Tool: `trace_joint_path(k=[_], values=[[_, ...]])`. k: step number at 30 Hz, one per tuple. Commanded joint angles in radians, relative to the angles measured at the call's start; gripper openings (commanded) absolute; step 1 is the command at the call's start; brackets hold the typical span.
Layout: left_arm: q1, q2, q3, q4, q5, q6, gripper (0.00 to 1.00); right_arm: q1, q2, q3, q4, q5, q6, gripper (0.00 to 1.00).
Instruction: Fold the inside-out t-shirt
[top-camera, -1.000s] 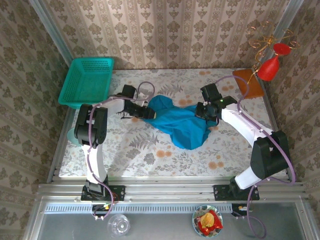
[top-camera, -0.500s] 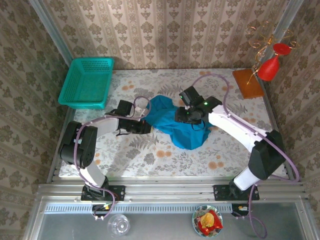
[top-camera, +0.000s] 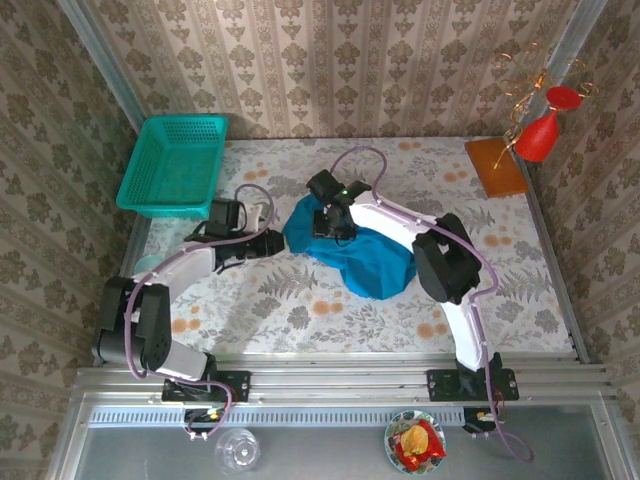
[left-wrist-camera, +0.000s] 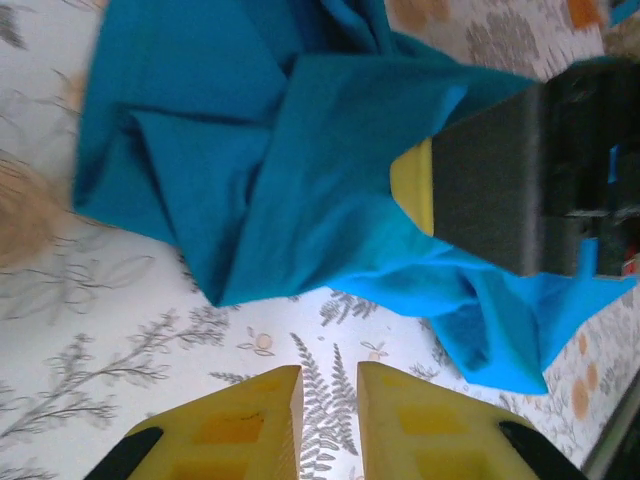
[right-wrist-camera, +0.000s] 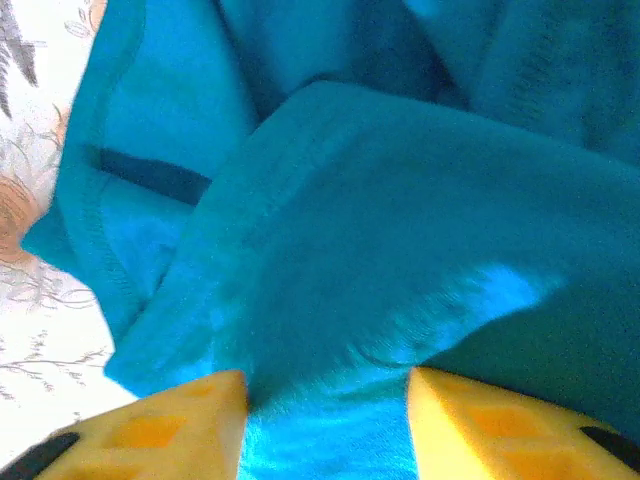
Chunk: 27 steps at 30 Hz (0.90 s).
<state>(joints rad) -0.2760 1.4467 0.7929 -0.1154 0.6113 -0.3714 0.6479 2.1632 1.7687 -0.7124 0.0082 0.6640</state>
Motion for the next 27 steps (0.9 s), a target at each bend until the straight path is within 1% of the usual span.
trace_joint_path(k=[1, 3, 4, 8, 9, 12, 15, 16, 18, 20, 22, 23, 26, 27], values=[[0.021, -0.025, 0.032, -0.047, -0.022, -0.006, 0.23, 0.006, 0.015, 0.018, -0.04, -0.043, -0.027, 0.2], [0.026, -0.021, 0.048, -0.063, -0.011, 0.005, 0.23, 0.025, -0.019, -0.034, -0.027, -0.058, -0.044, 0.04], [0.026, -0.017, 0.057, -0.069, -0.003, 0.01, 0.23, 0.035, -0.048, -0.071, -0.023, -0.064, -0.053, 0.0], [0.016, 0.0, 0.077, -0.063, 0.024, 0.014, 0.23, 0.073, -0.179, -0.251, -0.003, -0.095, -0.064, 0.0], [0.009, 0.009, 0.082, -0.063, 0.048, 0.015, 0.23, 0.08, -0.215, -0.309, 0.006, -0.102, -0.062, 0.0], [-0.03, 0.047, 0.106, -0.061, 0.074, 0.025, 0.24, 0.091, -0.289, -0.449, 0.019, -0.132, -0.058, 0.0], [-0.076, 0.089, 0.123, -0.053, 0.092, 0.021, 0.26, 0.092, -0.333, -0.519, -0.006, -0.12, -0.066, 0.0], [-0.09, 0.1, 0.12, -0.038, 0.099, 0.009, 0.27, 0.092, -0.351, -0.533, -0.007, -0.11, -0.066, 0.02], [-0.109, 0.109, 0.103, 0.002, 0.112, -0.025, 0.28, 0.092, -0.385, -0.54, -0.017, -0.094, -0.057, 0.15], [-0.124, 0.105, 0.074, 0.051, 0.121, -0.071, 0.29, 0.093, -0.416, -0.532, -0.023, -0.081, -0.046, 0.23], [-0.139, 0.097, 0.035, 0.112, 0.128, -0.129, 0.33, 0.093, -0.44, -0.517, -0.031, -0.06, -0.028, 0.33], [-0.146, 0.096, 0.018, 0.131, 0.13, -0.152, 0.34, 0.092, -0.447, -0.508, -0.034, -0.051, -0.02, 0.34], [-0.175, 0.093, -0.019, 0.173, 0.125, -0.214, 0.38, 0.091, -0.457, -0.482, -0.035, -0.021, -0.002, 0.36], [-0.206, 0.093, -0.032, 0.18, 0.116, -0.233, 0.39, 0.091, -0.456, -0.473, -0.037, -0.009, 0.004, 0.36]])
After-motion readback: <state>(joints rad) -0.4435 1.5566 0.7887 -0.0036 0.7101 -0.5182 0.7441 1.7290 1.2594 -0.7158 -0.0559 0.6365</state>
